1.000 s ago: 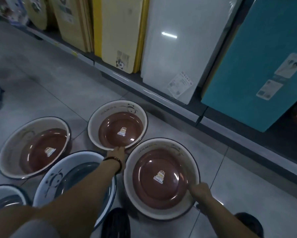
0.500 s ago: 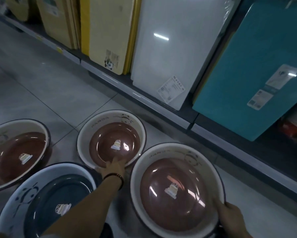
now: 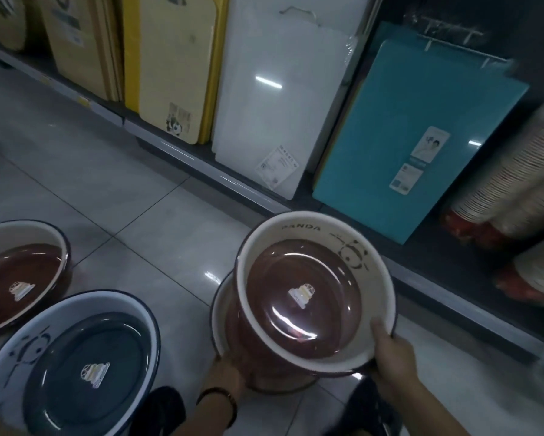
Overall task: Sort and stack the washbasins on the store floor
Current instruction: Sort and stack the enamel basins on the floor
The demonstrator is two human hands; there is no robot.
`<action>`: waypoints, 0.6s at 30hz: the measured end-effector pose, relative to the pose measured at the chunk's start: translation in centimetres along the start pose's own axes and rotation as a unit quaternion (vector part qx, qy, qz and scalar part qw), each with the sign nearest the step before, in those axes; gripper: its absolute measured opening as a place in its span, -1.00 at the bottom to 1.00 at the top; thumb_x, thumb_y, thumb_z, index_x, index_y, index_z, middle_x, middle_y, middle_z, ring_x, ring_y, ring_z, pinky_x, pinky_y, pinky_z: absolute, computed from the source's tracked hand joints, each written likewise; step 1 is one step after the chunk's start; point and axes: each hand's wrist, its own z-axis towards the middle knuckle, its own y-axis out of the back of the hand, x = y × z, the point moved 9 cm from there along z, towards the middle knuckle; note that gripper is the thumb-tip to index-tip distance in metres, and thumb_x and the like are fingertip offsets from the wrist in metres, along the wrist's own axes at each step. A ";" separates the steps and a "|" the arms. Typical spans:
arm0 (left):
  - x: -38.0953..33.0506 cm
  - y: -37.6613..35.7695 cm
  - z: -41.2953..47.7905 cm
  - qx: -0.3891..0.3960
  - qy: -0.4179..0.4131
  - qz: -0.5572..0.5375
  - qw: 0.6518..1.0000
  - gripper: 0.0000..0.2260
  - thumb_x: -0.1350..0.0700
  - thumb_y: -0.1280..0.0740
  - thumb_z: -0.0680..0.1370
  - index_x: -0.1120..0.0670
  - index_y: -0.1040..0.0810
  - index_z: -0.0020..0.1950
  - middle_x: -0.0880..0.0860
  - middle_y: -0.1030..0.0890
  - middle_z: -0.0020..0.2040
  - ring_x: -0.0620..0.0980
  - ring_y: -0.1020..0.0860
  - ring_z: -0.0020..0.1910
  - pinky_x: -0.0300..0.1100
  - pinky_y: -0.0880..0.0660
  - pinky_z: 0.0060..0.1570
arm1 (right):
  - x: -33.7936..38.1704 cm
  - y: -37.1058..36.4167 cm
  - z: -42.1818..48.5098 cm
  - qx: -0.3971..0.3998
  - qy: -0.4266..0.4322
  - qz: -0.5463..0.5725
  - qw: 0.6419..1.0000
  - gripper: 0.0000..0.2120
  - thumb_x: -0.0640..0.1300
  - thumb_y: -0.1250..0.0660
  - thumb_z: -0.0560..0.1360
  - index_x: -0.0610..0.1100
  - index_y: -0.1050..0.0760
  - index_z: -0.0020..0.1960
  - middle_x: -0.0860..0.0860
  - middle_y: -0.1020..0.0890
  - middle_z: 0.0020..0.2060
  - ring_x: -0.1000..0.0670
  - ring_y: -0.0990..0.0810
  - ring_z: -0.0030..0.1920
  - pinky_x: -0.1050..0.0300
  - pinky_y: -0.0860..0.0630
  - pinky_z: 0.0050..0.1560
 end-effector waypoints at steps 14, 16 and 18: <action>1.8 5.1 -4.7 -0.211 0.086 -0.336 0.914 -0.62 0.29 -0.49 0.49 -0.11 -0.47 0.10 0.04 -0.67 0.11 0.08 -0.66 -0.01 0.08 -0.61 0.15 | -17.7 -4.3 3.4 0.028 -0.081 -0.117 0.989 -0.41 0.41 -0.25 0.51 -0.10 -0.65 0.09 -0.08 -0.75 -0.08 -0.19 -0.75 -0.06 -0.23 -0.74 -0.01; 1.6 4.6 -4.7 -0.207 0.100 -0.339 0.912 -0.52 0.36 -0.49 0.47 -0.04 -0.45 0.25 0.04 -0.63 0.11 0.08 -0.63 -0.01 0.06 -0.60 0.16 | -14.6 -4.3 1.5 0.047 -0.079 -0.171 0.981 -0.46 0.32 -0.20 0.61 -0.16 -0.58 0.13 -0.08 -0.72 -0.07 -0.15 -0.72 -0.06 -0.16 -0.73 -0.02; 1.6 4.4 -4.5 -0.213 0.119 -0.332 0.911 -0.46 0.36 -0.51 0.44 0.06 -0.47 0.35 0.07 -0.63 0.14 0.09 -0.63 0.02 0.03 -0.59 0.17 | -12.5 -4.1 1.0 0.051 -0.071 -0.224 0.971 -0.63 0.14 -0.18 0.71 -0.17 -0.49 0.20 -0.08 -0.65 -0.04 -0.13 -0.67 -0.04 -0.09 -0.71 -0.03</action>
